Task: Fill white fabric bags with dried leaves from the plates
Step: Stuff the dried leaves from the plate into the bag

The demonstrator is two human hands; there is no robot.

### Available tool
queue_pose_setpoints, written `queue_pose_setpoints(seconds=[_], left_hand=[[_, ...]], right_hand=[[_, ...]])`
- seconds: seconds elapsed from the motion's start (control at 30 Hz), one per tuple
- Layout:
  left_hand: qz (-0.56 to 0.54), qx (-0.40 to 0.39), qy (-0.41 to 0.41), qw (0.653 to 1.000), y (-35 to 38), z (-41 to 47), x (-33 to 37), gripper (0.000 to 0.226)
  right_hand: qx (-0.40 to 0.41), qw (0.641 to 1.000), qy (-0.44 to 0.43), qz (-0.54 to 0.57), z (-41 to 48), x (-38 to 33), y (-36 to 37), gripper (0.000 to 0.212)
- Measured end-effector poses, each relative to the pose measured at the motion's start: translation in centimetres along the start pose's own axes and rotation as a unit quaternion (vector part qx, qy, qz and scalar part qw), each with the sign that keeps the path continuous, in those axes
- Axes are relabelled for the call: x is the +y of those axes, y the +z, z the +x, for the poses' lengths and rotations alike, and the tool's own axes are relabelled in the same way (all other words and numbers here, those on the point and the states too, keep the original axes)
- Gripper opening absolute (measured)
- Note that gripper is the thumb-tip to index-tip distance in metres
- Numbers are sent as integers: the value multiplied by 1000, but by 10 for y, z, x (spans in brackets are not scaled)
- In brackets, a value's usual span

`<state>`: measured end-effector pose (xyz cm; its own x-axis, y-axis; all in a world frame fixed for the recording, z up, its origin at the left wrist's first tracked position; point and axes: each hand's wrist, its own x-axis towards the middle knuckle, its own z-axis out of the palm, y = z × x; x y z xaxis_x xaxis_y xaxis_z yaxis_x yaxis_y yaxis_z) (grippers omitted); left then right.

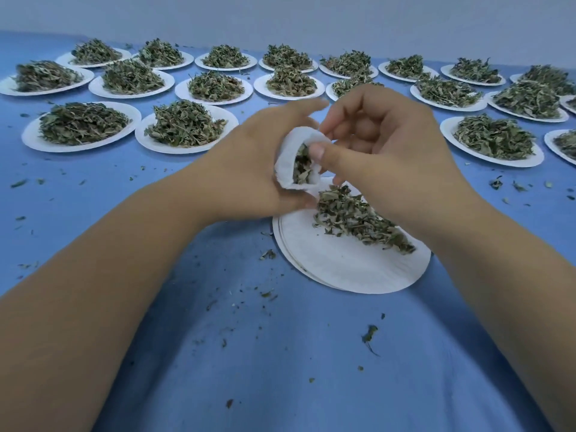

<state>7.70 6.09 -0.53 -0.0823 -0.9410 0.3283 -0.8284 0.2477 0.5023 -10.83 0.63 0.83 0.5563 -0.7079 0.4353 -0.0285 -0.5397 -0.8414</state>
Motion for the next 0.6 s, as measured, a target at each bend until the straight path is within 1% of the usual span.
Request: queue_pose_setpoints(seconds=[0.07,0.1,0.2,0.3,0.37,0.43,0.53,0.6], left_hand=[[-19,1,-4,1000,3,3,-4,76],[-35,4,-7,999,3,3,-6,69],[-61,18,-9,998,5,3,-10,58],[-71,11,-23,997,5,4,-13,55],[-95,10,-34,995,6,4,-17,48],[-105,28,-48,993,8,3,-19,41],[-105,55,-60,991,9,4,-17,44],[-105,65,-46,991,10,4,-16,38]], right_hand=[[0,1000,0,11,0,0,-1,16],[5,1000,0,10,0,1,-1,16],[19,1000,-8,2,-1,0,-2,15],[38,998,-38,-16,-4,-1,-2,30],[38,994,-81,-65,-6,-2,-4,34],[31,985,-103,-135,-7,0,-6,35],[-21,966,-96,-241,-7,0,-8,39],[-74,957,-76,-270,-8,-3,-7,39]])
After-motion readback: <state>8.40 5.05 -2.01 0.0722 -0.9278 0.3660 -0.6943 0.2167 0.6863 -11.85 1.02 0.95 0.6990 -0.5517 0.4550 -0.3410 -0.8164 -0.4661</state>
